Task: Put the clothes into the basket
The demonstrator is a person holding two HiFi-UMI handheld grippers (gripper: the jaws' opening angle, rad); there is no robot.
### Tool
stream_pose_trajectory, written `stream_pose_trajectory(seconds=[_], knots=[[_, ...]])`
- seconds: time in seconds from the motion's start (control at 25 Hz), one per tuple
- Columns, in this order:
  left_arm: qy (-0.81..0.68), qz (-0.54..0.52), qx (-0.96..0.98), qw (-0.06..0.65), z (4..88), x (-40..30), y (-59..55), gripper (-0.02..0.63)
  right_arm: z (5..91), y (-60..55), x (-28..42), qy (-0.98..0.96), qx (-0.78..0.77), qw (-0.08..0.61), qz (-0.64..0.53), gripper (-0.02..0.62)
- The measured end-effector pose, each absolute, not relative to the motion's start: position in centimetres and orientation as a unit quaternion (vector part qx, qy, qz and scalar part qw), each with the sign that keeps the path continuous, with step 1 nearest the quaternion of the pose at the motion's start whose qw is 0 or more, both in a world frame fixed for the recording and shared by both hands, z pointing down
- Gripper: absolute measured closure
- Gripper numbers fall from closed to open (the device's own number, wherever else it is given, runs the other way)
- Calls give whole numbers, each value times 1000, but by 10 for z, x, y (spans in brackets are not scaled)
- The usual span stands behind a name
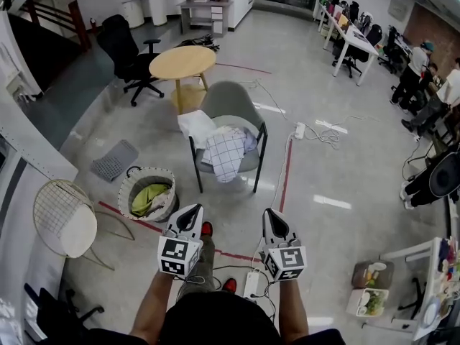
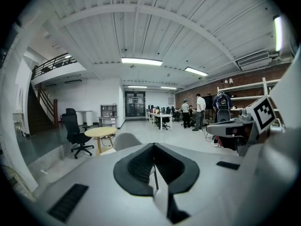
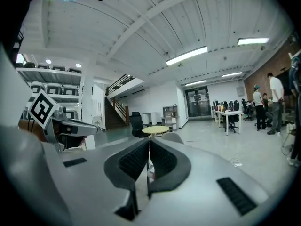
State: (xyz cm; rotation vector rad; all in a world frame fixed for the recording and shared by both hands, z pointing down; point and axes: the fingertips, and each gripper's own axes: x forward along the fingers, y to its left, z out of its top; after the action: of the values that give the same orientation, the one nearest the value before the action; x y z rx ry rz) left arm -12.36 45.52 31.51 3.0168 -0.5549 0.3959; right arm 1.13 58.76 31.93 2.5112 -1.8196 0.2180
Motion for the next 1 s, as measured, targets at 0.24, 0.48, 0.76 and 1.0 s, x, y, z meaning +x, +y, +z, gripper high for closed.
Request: stream_pose_trajectory(seconds=[0.24, 0.48, 0.76, 1.0], knots=[[-174, 134, 975, 40, 329, -82, 399, 600, 328, 536, 51, -580, 811, 30, 74, 568], [-152, 136, 978, 38, 324, -30, 328, 600, 320, 464, 89, -572, 816, 29, 81, 568], [-132, 145, 979, 50, 327, 11, 239, 600, 320, 376, 125, -557, 824, 23, 103, 568], [-110, 146, 982, 46, 333, 34, 177, 600, 325, 310, 134, -555, 824, 30, 109, 568]])
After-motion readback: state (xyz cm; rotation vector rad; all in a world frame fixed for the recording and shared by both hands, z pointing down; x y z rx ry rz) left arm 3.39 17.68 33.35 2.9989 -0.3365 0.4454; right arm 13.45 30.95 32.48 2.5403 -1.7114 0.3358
